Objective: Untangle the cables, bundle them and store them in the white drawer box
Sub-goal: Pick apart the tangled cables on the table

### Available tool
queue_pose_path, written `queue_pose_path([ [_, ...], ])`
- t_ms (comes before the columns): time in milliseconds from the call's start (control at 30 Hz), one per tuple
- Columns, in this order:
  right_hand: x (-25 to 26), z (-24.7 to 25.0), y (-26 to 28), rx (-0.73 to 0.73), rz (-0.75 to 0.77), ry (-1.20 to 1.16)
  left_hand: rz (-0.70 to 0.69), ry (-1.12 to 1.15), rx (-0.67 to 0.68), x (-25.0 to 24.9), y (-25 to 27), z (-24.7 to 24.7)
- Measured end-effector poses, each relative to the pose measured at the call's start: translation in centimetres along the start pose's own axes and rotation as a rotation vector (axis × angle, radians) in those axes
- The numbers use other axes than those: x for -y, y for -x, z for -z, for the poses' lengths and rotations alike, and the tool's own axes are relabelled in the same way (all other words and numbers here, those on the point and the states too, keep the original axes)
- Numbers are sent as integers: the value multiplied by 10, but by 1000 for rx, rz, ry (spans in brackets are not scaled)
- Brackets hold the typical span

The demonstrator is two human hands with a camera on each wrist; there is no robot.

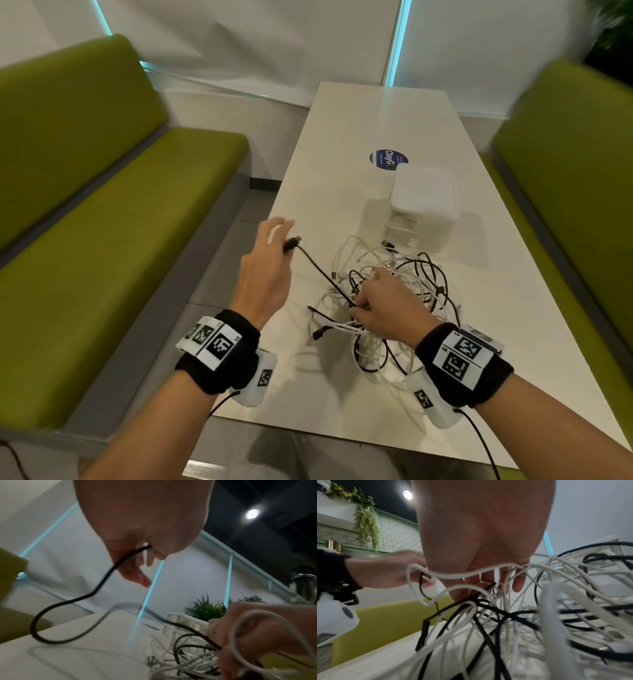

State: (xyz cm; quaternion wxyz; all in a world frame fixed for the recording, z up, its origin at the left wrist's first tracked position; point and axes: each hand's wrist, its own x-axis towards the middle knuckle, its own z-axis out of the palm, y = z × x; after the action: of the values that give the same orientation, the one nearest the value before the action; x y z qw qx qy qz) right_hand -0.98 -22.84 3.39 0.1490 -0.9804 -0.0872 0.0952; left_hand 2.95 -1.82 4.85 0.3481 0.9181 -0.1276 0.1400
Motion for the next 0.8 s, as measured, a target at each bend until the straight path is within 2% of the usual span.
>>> queue_pose_path([
  [67, -2, -3, -1, -1, -7, -6, -168, 105, 50, -17, 7, -2],
  [167, -4, -4, 0, -32, 23, -23, -316, 64, 272, -34, 15, -23],
  [267, -3, -1, 4, -53, 84, -2, -298, -105, 470, -28, 19, -48],
  [333, -2, 1, 6, -65, 102, 4, -286, -266, 528, -20, 22, -55],
  [433, -3, 1, 6, -94, 106, -6, -262, -361, 532, -17, 26, -57],
  [600, -1, -2, 4, -98, 42, 32, -277, -265, 416, -14, 24, -48],
  [700, -2, -1, 2, -113, -6, 9, -192, -131, 299, -6, 17, -37],
  [800, -2, 1, 1, -130, -16, -13, -76, -87, 214, 1, 13, -30],
])
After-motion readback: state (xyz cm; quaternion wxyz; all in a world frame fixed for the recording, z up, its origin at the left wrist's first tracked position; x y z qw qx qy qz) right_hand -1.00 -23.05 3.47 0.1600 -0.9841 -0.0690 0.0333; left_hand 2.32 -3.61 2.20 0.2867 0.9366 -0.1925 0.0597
